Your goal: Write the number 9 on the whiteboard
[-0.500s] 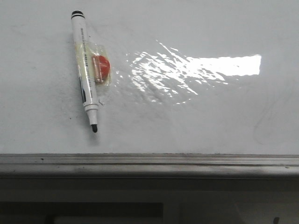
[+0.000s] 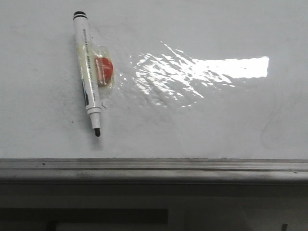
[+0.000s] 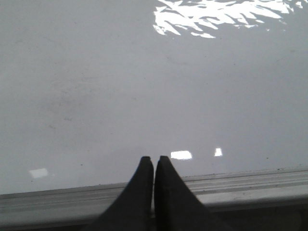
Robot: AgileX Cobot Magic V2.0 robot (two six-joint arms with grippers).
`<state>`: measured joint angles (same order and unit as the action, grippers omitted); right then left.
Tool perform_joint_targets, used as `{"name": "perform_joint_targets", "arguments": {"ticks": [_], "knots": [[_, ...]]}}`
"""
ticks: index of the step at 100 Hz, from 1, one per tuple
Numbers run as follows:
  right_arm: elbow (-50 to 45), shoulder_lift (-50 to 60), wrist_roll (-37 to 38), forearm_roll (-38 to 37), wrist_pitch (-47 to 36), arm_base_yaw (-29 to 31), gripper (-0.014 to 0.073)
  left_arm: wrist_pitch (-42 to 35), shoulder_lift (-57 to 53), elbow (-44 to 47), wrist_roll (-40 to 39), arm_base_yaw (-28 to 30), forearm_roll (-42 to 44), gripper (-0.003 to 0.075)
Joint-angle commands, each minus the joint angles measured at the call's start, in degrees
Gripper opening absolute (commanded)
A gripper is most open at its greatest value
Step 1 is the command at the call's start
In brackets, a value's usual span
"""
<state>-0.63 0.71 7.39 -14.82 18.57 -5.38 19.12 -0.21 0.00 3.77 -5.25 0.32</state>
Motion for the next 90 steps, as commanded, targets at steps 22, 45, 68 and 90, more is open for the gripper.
{"name": "perform_joint_targets", "arguments": {"ticks": [22, 45, 68, 90], "knots": [[-1.62, 0.77, -0.09, -0.8, -2.59, 0.34, -0.0061, -2.84, -1.59, 1.09, -0.56, 0.12, -0.32, -0.002], [-1.62, 0.77, -0.09, -7.24, -8.39, 0.34, -0.0061, -3.39, -1.59, 1.09, -0.56, 0.12, 0.05, -0.002], [-1.62, 0.77, 0.01, -6.49, -25.78, 0.34, -0.0061, -9.73, -1.59, 1.09, -0.44, 0.12, -29.43, -0.002], [-1.51, 0.77, 1.75, 8.97, -27.08, 0.34, -0.0061, -15.04, -1.59, 1.09, -0.46, 0.12, -44.38, -0.002]]}}
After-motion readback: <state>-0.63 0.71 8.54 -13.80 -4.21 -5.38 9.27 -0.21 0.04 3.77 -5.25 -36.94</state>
